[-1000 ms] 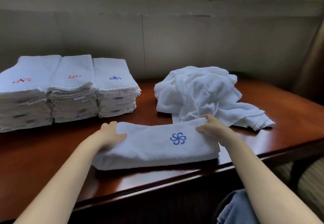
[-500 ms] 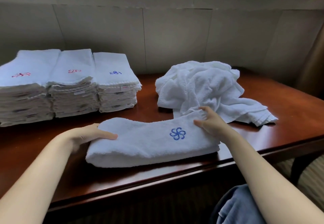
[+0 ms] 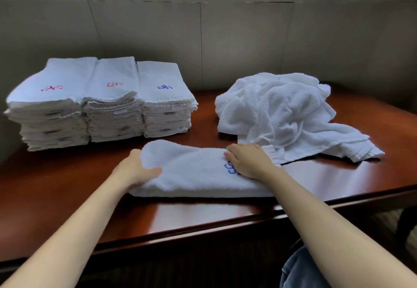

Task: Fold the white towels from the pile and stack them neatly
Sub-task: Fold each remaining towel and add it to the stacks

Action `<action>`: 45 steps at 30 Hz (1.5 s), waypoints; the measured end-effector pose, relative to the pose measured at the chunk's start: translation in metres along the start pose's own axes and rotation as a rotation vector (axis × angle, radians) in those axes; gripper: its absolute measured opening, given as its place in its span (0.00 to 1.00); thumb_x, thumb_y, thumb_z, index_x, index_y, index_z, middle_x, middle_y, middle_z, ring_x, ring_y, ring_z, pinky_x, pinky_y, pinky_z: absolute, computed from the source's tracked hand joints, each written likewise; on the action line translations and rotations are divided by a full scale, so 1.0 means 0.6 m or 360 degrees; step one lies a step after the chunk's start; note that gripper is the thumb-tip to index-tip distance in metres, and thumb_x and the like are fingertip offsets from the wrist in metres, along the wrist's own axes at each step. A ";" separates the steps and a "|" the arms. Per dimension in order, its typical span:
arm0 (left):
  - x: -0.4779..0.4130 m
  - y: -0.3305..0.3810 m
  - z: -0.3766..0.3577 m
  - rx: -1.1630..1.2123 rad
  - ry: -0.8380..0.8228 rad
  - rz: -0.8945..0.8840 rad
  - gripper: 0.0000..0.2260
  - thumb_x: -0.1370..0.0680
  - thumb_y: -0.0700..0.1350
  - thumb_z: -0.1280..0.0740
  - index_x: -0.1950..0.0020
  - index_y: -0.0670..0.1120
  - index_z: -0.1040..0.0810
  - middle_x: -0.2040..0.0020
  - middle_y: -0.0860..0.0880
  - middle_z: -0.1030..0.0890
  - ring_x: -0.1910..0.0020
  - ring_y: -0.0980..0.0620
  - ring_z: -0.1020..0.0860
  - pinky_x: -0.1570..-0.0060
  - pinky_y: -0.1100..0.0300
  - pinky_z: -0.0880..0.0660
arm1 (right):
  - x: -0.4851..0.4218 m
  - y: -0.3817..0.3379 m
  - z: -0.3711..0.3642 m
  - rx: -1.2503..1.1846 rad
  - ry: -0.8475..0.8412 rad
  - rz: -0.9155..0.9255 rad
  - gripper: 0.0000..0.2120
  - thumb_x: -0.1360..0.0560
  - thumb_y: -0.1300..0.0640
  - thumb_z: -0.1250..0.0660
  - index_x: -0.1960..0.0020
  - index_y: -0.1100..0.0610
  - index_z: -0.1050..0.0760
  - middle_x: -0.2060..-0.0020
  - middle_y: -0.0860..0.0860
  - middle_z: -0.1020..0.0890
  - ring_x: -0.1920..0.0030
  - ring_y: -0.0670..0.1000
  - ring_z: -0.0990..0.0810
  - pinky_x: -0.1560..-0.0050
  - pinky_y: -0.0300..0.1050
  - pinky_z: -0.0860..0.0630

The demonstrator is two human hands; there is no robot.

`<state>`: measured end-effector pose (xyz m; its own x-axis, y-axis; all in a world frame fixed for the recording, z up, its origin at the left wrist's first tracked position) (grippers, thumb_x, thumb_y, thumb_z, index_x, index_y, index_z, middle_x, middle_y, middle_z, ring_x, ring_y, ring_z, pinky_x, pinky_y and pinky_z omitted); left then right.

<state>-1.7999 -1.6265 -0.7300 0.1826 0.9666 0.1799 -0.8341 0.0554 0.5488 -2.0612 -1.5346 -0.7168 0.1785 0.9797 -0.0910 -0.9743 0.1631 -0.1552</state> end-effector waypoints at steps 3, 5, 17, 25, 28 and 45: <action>-0.007 -0.015 0.007 0.0477 -0.0080 -0.0042 0.30 0.27 0.42 0.27 0.29 0.41 0.34 0.38 0.44 0.24 0.49 0.49 0.25 0.52 0.58 0.30 | -0.010 -0.004 0.005 -0.0069 0.0031 -0.0031 0.16 0.19 0.47 0.47 0.42 0.55 0.27 0.47 0.55 0.21 0.45 0.58 0.24 0.45 0.50 0.32; -0.009 -0.030 0.008 0.0849 -0.0265 -0.0012 0.28 0.26 0.39 0.28 0.28 0.42 0.33 0.41 0.44 0.22 0.48 0.48 0.21 0.52 0.58 0.26 | -0.014 -0.012 0.007 -0.0117 -0.0004 -0.0016 0.18 0.19 0.46 0.46 0.39 0.56 0.27 0.47 0.55 0.20 0.44 0.57 0.24 0.46 0.50 0.30; -0.017 -0.067 0.054 0.0488 -0.0001 0.0146 0.37 0.30 0.47 0.24 0.25 0.48 0.39 0.43 0.42 0.23 0.59 0.46 0.21 0.63 0.57 0.22 | -0.017 -0.037 -0.007 -0.0135 -0.0378 0.0038 0.19 0.23 0.39 0.42 0.51 0.55 0.27 0.53 0.51 0.23 0.53 0.51 0.26 0.56 0.46 0.30; -0.018 -0.030 0.030 0.0184 0.0214 0.0038 0.33 0.24 0.52 0.33 0.25 0.40 0.42 0.29 0.41 0.31 0.32 0.42 0.31 0.35 0.53 0.32 | 0.000 -0.083 -0.028 -0.0370 -0.0355 0.0067 0.17 0.24 0.38 0.41 0.48 0.52 0.31 0.50 0.50 0.23 0.52 0.52 0.25 0.55 0.47 0.28; -0.010 -0.007 0.010 0.0148 0.0100 -0.0069 0.39 0.25 0.50 0.31 0.22 0.40 0.49 0.26 0.41 0.36 0.29 0.43 0.34 0.34 0.55 0.33 | -0.008 -0.102 -0.027 -0.0437 -0.0156 0.0131 0.23 0.21 0.43 0.42 0.30 0.52 0.38 0.36 0.54 0.29 0.39 0.56 0.28 0.41 0.51 0.30; 0.004 0.028 -0.029 0.1149 -0.0151 -0.0270 0.32 0.31 0.21 0.42 0.30 0.43 0.32 0.48 0.49 0.25 0.46 0.46 0.24 0.54 0.58 0.25 | -0.026 -0.099 -0.021 -0.0821 -0.0382 -0.0171 0.08 0.29 0.61 0.37 0.51 0.59 0.24 0.60 0.50 0.23 0.61 0.49 0.26 0.66 0.40 0.32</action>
<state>-1.8226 -1.6187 -0.7343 0.3499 0.9318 0.0966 -0.2471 -0.0076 0.9689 -2.0043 -1.5610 -0.7186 0.1777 0.9696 0.1681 -0.7487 0.2441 -0.6164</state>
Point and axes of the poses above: each hand's wrist, its own x-axis away from the middle knuckle, its own z-axis out of the back of the hand, y = z × x, the point moved 7 cm from there along -x, towards the middle knuckle
